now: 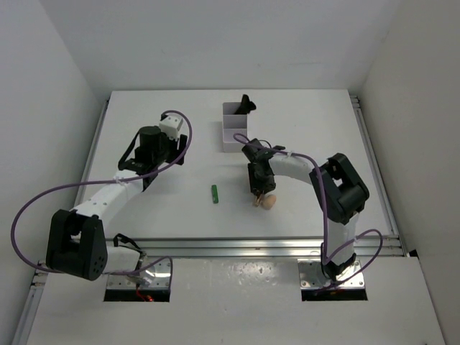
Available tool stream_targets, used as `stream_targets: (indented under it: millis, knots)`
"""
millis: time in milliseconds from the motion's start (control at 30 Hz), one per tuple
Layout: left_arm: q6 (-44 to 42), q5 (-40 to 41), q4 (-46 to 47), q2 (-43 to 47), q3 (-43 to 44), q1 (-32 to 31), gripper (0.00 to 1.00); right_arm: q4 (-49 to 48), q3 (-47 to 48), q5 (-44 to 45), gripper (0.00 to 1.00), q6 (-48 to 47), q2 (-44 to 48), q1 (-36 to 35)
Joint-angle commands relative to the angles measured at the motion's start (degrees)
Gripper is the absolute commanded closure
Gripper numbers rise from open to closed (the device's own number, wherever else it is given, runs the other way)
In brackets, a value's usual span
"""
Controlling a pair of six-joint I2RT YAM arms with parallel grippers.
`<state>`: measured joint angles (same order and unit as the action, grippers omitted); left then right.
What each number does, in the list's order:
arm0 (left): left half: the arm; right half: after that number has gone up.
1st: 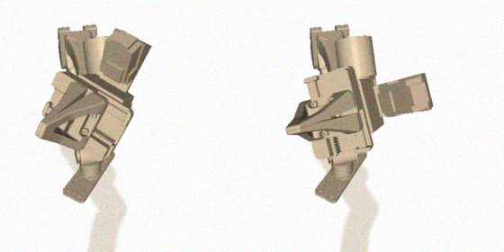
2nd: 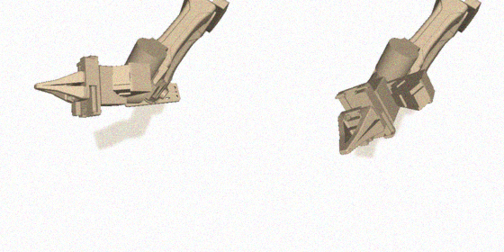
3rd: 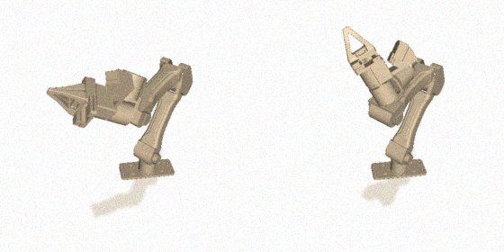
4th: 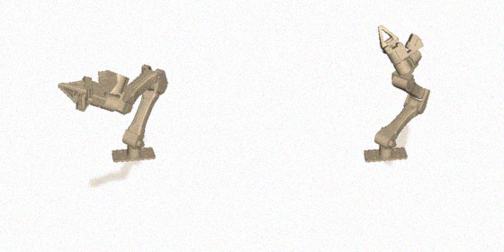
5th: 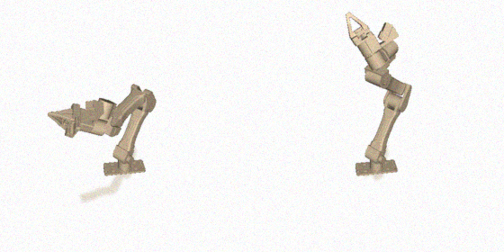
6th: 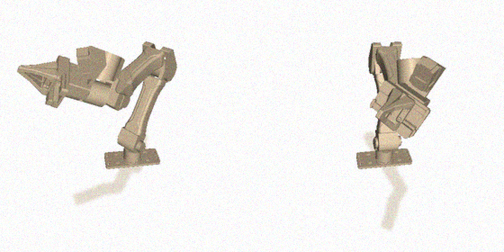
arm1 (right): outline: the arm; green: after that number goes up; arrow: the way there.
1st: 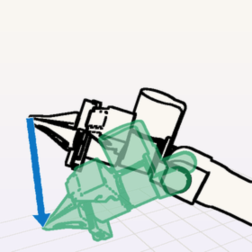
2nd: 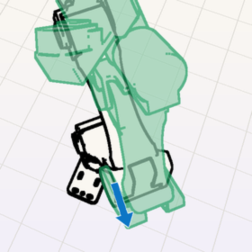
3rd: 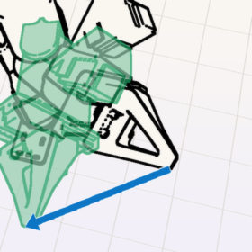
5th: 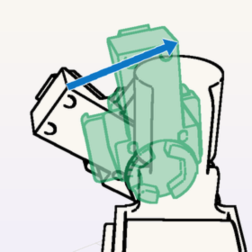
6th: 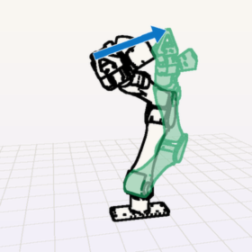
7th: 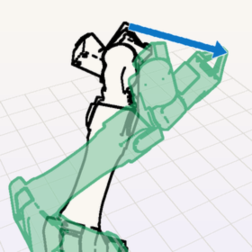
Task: Organize the makeup
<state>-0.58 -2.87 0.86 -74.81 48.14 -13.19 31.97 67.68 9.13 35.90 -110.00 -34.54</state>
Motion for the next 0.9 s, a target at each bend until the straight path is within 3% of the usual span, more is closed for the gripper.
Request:
stream_targets:
  millis: [0,500,733,867]
  knots:
    - [0.4,1.1,2.7,2.1,-0.6,-0.4,0.31,0.9,1.9,-0.4,0.62,2.5,-0.7,0.3]
    - [-0.1,2.2,3.3,3.2,-0.6,-0.4,0.31,-1.3,1.7,-2.3,0.99,5.4,1.3,1.6]
    - [-0.1,1.0,1.3,3.2,-0.6,-0.4,0.31,-5.8,-2.3,-1.0,1.0,3.8,9.6,0.9]
    - [1.4,1.6,-0.3,2.6,-0.6,-0.4,0.33,-17.6,-8.8,6.2,1.0,-5.4,19.5,-0.2]
